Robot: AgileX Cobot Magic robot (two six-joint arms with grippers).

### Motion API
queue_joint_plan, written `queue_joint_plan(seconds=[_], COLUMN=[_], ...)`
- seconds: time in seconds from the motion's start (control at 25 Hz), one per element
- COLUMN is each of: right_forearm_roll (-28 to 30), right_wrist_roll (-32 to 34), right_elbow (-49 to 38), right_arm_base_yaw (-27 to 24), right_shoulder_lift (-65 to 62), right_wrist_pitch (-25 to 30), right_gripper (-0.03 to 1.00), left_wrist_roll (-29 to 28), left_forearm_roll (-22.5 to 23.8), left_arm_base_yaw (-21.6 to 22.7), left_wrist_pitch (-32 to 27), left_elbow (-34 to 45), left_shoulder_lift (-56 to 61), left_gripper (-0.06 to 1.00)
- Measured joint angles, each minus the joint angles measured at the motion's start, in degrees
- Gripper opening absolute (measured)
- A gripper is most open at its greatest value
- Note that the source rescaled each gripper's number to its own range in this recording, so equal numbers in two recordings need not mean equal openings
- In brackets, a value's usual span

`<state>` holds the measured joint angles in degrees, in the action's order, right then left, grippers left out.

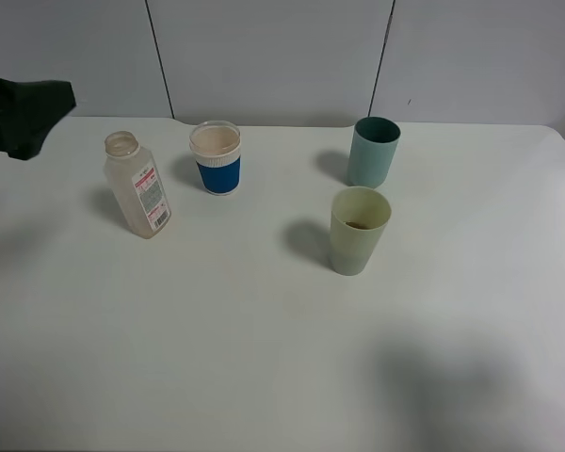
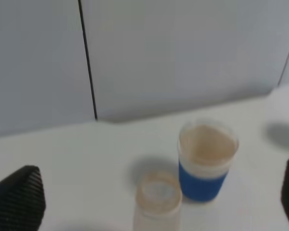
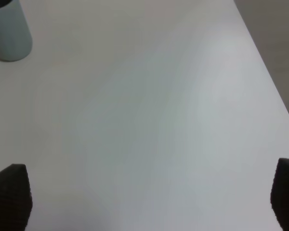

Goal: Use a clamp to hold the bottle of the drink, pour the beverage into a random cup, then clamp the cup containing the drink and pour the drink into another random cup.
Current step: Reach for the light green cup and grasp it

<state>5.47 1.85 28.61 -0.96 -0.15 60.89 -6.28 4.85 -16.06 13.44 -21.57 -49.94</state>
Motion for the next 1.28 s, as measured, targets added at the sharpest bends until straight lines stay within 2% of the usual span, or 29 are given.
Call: queue_joint_plan(seconds=[0.28, 0.36, 0.56, 0.72, 0.8, 0.92, 1.0, 1.04, 1.28], right_forearm_roll=[0.0, 0.0, 0.0, 0.0, 0.0, 0.0, 0.0, 0.0, 0.0], right_wrist_roll=[0.0, 0.0, 0.0, 0.0, 0.0, 0.0, 0.0, 0.0, 0.0], right_elbow=[0.0, 0.0, 0.0, 0.0, 0.0, 0.0, 0.0, 0.0, 0.0], right_arm_base_yaw=[0.0, 0.0, 0.0, 0.0, 0.0, 0.0, 0.0, 0.0, 0.0], right_shoulder_lift=[0.0, 0.0, 0.0, 0.0, 0.0, 0.0, 0.0, 0.0, 0.0], right_wrist_pitch=[0.0, 0.0, 0.0, 0.0, 0.0, 0.0, 0.0, 0.0, 0.0], right_gripper=[1.0, 1.0, 1.0, 1.0, 1.0, 1.0, 1.0, 1.0, 1.0], left_wrist_roll=[1.1, 1.1, 1.3, 1.5, 1.5, 0.8, -0.6, -0.6, -1.1], left_forearm_roll=[0.0, 0.0, 0.1, 1.9, 2.5, 2.5, 2.3, 2.3, 2.0], left_arm_base_yaw=[0.0, 0.0, 0.0, 0.0, 0.0, 0.0, 2.6, 2.6, 9.1], left_wrist_pitch=[-4.8, -7.8, -24.0, -37.6, -46.5, -49.9, -53.7, -53.7, -59.9], left_elbow=[0.0, -0.9, -9.9, -16.7, -19.7, -20.2, -20.2, -20.2, -20.2], left_shoulder_lift=[13.4, 15.8, 18.0, 18.1, 18.2, 18.7, 20.5, 20.5, 24.8], left_gripper=[1.0, 1.0, 1.0, 1.0, 1.0, 1.0, 1.0, 1.0, 1.0])
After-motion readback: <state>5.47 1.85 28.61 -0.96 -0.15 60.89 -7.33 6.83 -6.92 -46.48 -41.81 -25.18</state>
